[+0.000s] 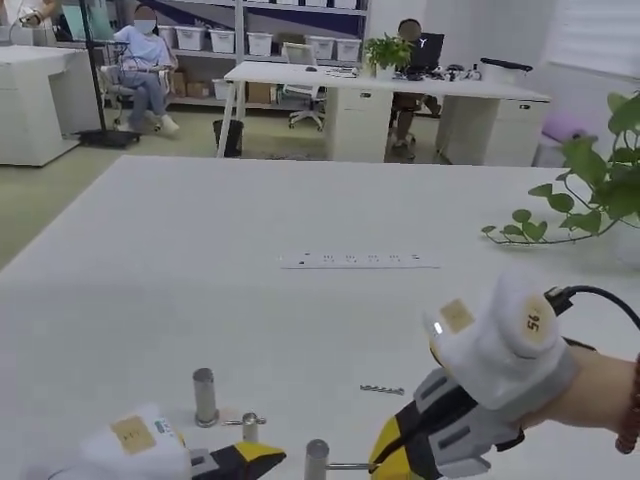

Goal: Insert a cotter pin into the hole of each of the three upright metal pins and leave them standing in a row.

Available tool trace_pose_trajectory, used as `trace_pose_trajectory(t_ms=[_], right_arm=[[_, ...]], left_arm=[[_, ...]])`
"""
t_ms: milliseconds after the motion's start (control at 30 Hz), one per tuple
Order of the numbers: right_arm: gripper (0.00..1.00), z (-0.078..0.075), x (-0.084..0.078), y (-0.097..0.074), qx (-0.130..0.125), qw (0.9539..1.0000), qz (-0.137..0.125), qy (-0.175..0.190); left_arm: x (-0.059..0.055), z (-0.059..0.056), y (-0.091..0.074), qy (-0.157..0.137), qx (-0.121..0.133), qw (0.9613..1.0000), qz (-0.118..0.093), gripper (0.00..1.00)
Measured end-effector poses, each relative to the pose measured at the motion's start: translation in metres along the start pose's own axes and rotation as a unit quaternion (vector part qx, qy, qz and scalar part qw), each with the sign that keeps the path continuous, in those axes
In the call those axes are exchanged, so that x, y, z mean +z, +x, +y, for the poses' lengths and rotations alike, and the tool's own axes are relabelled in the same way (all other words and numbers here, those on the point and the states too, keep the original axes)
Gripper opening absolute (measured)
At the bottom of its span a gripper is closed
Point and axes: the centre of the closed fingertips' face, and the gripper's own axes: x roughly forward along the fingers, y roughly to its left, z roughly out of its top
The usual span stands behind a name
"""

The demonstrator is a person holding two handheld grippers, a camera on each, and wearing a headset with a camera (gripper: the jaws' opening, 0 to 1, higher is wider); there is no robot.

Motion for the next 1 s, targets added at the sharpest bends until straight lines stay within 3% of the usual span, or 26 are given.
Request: trace_pose_trajectory(t_ms=[333,567,1000], right_arm=[[0.02,-0.01,-0.012,0.002,-0.008,0.9997,0.019,-0.009],[0.02,-0.017,-0.019,0.005,-0.016,0.999,0.035,-0.02],[0.02,-0.025,-0.017,0.008,-0.019,0.9993,0.027,-0.017]], left_arm=[[-0.002,0.006,0.015,-0.009,0.01,0.9999,0.008,0.22],[0.001,0.004,0.026,0.0,0.003,0.9999,0.011,0.21],[-0.01,0.004,0.035,-0.004,0.003,0.9996,0.027,0.14]])
